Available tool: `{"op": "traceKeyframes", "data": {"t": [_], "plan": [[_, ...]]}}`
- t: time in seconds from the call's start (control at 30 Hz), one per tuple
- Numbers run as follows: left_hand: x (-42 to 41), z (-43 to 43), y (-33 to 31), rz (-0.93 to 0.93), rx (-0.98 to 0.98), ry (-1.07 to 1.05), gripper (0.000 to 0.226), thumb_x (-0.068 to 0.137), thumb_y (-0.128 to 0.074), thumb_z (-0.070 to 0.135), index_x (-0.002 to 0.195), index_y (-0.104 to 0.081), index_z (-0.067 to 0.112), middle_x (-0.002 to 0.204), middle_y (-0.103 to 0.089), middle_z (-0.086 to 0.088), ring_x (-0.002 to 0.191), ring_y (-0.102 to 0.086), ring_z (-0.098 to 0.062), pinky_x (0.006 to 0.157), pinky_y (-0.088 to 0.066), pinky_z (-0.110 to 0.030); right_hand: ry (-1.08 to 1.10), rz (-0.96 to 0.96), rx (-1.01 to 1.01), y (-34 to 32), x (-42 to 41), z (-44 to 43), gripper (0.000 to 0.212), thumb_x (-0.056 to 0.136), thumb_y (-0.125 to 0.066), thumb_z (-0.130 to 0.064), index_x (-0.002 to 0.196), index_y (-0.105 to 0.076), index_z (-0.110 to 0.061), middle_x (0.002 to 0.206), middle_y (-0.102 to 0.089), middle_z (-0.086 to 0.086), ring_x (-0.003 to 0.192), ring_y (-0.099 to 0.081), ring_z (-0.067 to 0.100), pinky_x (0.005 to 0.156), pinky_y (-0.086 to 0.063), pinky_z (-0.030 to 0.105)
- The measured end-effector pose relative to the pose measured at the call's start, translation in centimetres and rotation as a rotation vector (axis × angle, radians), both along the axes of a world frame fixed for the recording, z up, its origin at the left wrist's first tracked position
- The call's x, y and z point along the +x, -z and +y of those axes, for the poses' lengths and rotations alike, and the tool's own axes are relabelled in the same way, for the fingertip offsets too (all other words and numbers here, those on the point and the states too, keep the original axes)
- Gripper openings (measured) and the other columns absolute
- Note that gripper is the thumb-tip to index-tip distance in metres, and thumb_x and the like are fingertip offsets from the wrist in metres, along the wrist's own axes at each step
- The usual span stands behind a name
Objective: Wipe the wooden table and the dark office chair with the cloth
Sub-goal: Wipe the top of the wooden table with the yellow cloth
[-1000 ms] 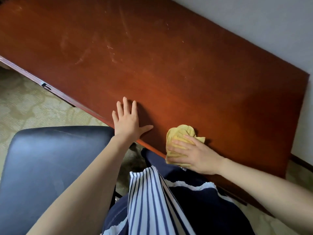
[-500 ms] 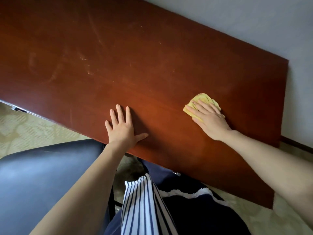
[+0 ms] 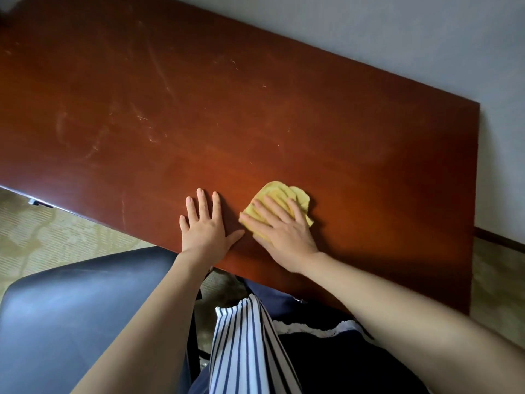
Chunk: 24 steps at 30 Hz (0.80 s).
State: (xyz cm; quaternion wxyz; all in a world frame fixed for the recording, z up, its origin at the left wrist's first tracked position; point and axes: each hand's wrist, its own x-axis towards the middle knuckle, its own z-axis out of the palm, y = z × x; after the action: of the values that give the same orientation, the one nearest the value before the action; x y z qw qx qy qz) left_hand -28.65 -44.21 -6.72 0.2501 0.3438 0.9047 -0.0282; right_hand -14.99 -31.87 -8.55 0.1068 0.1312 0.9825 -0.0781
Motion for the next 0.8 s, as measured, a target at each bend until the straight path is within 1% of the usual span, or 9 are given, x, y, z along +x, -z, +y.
{"op": "traceKeyframes", "data": {"t": [0.13, 0.23, 0.3, 0.4, 0.5, 0.53, 0.6, 0.67, 0.8], "plan": [[0.1, 0.3, -0.4, 0.034, -0.059, 0.033, 0.114, 0.076, -0.049, 0.075, 0.150, 0.013, 0.015, 0.156, 0.017, -0.015, 0.144, 0.008, -0.038, 0.114, -0.016, -0.050, -0.248, 0.008, -0.020, -0.6, 4.4, 1.4, 0.046, 0.099, -0.028, -0.045, 0.144, -0.034, -0.040, 0.152, -0.035, -0.009, 0.144, -0.025, 0.017, 0.117, -0.015, 0.051], [0.2, 0.4, -0.6, 0.059, -0.079, 0.050, 0.117, 0.074, -0.052, 0.075, 0.149, 0.013, 0.014, 0.156, 0.015, -0.015, 0.144, 0.006, -0.038, 0.113, -0.018, -0.050, -0.375, 0.004, 0.003, -1.2, 7.4, 3.9, 0.046, 0.099, -0.032, -0.043, 0.144, -0.034, -0.038, 0.149, -0.040, -0.008, 0.141, -0.032, 0.017, 0.115, -0.020, 0.051], [0.1, 0.3, -0.6, 0.065, -0.080, 0.058, 0.118, 0.072, -0.054, 0.075, 0.149, 0.013, 0.015, 0.156, 0.014, -0.015, 0.144, 0.005, -0.038, 0.113, -0.019, -0.049, -0.399, -0.002, 0.042, -1.5, 8.7, 5.9, 0.046, 0.098, -0.032, -0.041, 0.144, -0.034, -0.036, 0.147, -0.043, -0.006, 0.138, -0.037, 0.018, 0.116, -0.024, 0.048], [0.0, 0.1, -0.6, 0.065, -0.071, 0.067, 0.120, 0.071, -0.057, 0.074, 0.149, 0.012, 0.015, 0.156, 0.012, -0.014, 0.144, 0.004, -0.037, 0.113, -0.020, -0.048, -0.288, -0.051, 0.063, -2.0, 9.0, 8.9, 0.046, 0.098, -0.035, -0.040, 0.144, -0.033, -0.037, 0.147, -0.042, -0.005, 0.139, -0.035, 0.017, 0.114, -0.017, 0.041], [0.0, 0.0, -0.6, 0.068, -0.064, 0.069, 0.120, 0.070, -0.058, 0.074, 0.150, 0.011, 0.016, 0.157, 0.011, -0.014, 0.144, 0.003, -0.037, 0.112, -0.022, -0.048, -0.071, -0.134, 0.042, -1.7, 7.8, 11.6, 0.051, 0.102, -0.027, -0.043, 0.145, 0.000, -0.047, 0.157, -0.018, -0.011, 0.144, 0.001, 0.005, 0.118, 0.004, 0.032], [0.0, -0.1, -0.6, 0.073, -0.062, 0.071, 0.120, 0.070, -0.058, 0.074, 0.150, 0.010, 0.016, 0.157, 0.010, -0.014, 0.144, 0.002, -0.036, 0.112, -0.022, -0.048, -0.015, -0.143, 0.045, -1.6, 7.1, 12.4, 0.051, 0.102, -0.024, -0.043, 0.144, 0.006, -0.048, 0.158, -0.014, -0.011, 0.143, 0.007, 0.003, 0.117, 0.007, 0.031], [0.0, -0.2, -0.6, 0.079, -0.056, 0.073, 0.120, 0.070, -0.058, 0.074, 0.150, 0.010, 0.016, 0.157, 0.010, -0.014, 0.144, 0.002, -0.036, 0.112, -0.022, -0.047, 0.072, -0.136, 0.038, -1.7, 5.1, 13.8, 0.051, 0.102, -0.022, -0.042, 0.145, 0.005, -0.045, 0.159, -0.012, -0.009, 0.145, 0.004, 0.005, 0.119, 0.003, 0.032], [0.1, -0.2, -0.6, 0.083, -0.053, 0.070, 0.120, 0.070, -0.058, 0.074, 0.150, 0.011, 0.016, 0.157, 0.010, -0.013, 0.144, 0.002, -0.035, 0.112, -0.021, -0.047, 0.146, -0.109, 0.003, -1.9, 2.6, 14.9, 0.050, 0.103, -0.023, -0.040, 0.149, -0.004, -0.041, 0.159, -0.014, -0.007, 0.147, -0.001, 0.009, 0.120, -0.002, 0.036], [0.1, 0.0, -0.7, 0.074, -0.049, 0.059, 0.120, 0.071, -0.059, 0.072, 0.150, 0.012, 0.016, 0.157, 0.012, -0.013, 0.144, 0.004, -0.035, 0.113, -0.019, -0.046, 0.344, -0.103, -0.020, -1.8, -2.9, 16.0, 0.048, 0.104, -0.019, -0.041, 0.151, -0.007, -0.040, 0.160, -0.009, -0.008, 0.147, -0.002, 0.013, 0.120, -0.004, 0.040]]}}
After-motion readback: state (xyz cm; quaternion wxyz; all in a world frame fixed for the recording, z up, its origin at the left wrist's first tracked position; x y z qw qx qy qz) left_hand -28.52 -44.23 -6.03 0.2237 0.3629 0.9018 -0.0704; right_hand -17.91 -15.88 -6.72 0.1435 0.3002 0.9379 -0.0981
